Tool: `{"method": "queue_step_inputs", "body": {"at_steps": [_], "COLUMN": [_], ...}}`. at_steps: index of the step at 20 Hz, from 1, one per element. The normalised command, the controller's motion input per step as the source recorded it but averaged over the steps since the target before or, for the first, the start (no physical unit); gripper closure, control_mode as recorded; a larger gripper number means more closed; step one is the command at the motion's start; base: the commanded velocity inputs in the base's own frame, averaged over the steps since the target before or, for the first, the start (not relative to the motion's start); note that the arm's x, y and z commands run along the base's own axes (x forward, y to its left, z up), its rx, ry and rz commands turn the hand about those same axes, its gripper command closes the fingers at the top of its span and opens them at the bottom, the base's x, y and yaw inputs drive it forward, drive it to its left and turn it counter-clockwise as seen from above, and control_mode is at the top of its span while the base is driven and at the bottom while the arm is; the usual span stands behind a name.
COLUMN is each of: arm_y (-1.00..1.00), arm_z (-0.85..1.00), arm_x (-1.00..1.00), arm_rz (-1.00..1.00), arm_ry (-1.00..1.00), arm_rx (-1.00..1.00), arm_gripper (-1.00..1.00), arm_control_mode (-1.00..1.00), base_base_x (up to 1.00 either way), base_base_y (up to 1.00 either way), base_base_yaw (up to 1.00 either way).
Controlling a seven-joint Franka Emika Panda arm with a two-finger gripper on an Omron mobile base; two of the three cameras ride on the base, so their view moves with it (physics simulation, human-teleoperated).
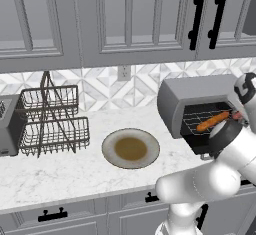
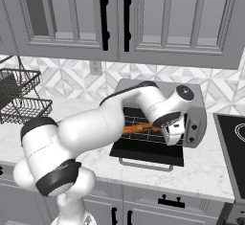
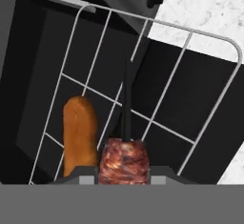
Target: Pick up the kebab skewer and baguette bread, and place them inside the toaster oven. Close the toaster oven door and start by setting the timer.
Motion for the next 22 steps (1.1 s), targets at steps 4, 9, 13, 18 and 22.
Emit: {"method": "queue_step_inputs", "body": {"at_steps": [4, 9, 13, 18, 22], "arm_y": [0.06, 0.06, 0.0, -0.03, 0.0], "arm_z": [-0.23, -0.13, -0.29, -0.11, -0.2], "arm_x": [0.25, 0.43, 0.15, 0.0, 0.0], "arm_rz": [-0.14, -0.02, -0.01, 0.0, 0.0], "arm_ry": [-0.12, -0.11, -0.02, 0.0, 0.0], "arm_rx": [0.02, 0.0, 0.0, 0.0, 0.0], "arm_gripper": [1.0, 1.0, 1.0, 1.0, 1.0], "arm_control_mode": [-1.0, -1.0, -1.0, -1.0, -1.0], "base_base_x": [0.0, 0.0, 0.0, 0.0, 0.0], "base_base_y": [0.0, 0.0, 0.0, 0.0, 0.0], "base_base_yaw": [0.0, 0.0, 0.0, 0.0, 0.0]}}
